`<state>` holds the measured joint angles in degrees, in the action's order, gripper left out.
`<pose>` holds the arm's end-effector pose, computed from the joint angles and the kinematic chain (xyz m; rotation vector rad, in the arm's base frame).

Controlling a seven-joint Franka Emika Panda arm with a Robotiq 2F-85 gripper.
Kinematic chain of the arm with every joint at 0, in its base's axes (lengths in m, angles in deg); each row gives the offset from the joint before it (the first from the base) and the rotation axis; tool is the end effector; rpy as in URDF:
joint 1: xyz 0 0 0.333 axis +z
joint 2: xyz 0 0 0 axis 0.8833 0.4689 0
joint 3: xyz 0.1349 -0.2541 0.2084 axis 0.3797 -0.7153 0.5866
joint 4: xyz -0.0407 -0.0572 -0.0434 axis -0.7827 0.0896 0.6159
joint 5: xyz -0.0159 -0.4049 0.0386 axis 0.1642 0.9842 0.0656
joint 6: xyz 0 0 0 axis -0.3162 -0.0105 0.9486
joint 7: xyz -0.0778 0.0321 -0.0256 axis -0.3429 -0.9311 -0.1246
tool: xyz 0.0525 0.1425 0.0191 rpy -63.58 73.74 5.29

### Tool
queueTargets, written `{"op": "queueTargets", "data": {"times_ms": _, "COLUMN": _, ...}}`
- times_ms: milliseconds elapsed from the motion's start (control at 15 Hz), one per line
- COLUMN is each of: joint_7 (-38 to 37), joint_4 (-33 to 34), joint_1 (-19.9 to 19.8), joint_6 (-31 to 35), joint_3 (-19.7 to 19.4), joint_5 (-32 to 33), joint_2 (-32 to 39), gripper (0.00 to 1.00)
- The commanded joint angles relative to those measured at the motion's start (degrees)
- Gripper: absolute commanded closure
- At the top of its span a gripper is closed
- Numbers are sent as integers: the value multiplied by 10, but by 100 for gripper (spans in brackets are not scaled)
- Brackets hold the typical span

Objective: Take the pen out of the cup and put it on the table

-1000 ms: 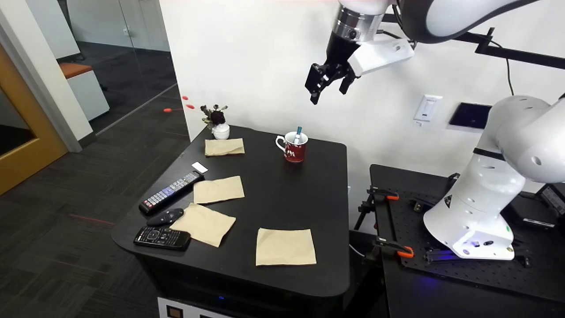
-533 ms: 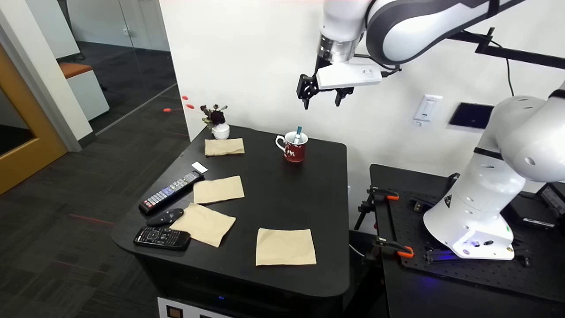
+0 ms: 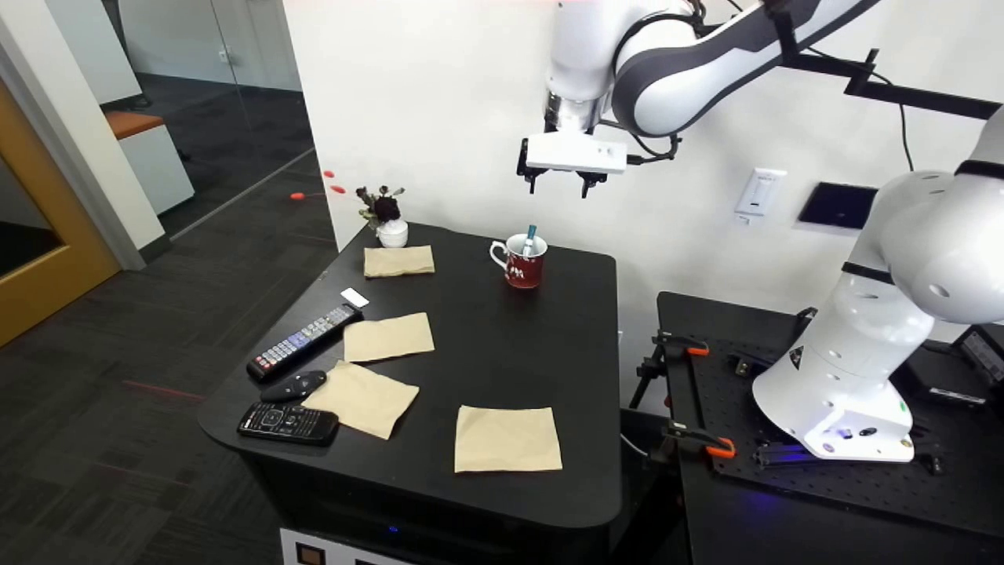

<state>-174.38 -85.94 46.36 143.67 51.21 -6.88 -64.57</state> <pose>0.4624 -0.1400 0.3729 2.1441 -1.9007 0.3915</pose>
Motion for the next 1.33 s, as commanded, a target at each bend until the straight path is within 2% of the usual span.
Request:
{"op": "queueTargets", "data": {"times_ms": 0, "joint_7": -72, "joint_4": 22, "joint_1": 4, "joint_6": 28, "joint_3": -23, "joint_5": 55, "joint_2": 36, "gripper": 0}}
{"op": "queueTargets", "data": {"times_ms": 267, "joint_7": -54, "joint_4": 10, "joint_1": 21, "joint_6": 22, "joint_3": -42, "joint_5": 47, "joint_2": 30, "gripper": 0}}
{"op": "queueTargets", "data": {"times_ms": 600, "joint_7": -54, "joint_4": 10, "joint_1": 25, "joint_6": 22, "joint_3": -42, "joint_5": 47, "joint_2": 30, "gripper": 0}}
{"op": "queueTargets", "data": {"times_ms": 1000, "joint_7": -204, "joint_4": 25, "joint_1": 23, "joint_6": 32, "joint_3": -39, "joint_5": 139, "joint_2": 58, "gripper": 0}}
{"op": "queueTargets", "data": {"times_ms": 1267, "joint_7": -284, "joint_4": 38, "joint_1": 28, "joint_6": 32, "joint_3": -51, "joint_5": 181, "joint_2": 96, "gripper": 0}}
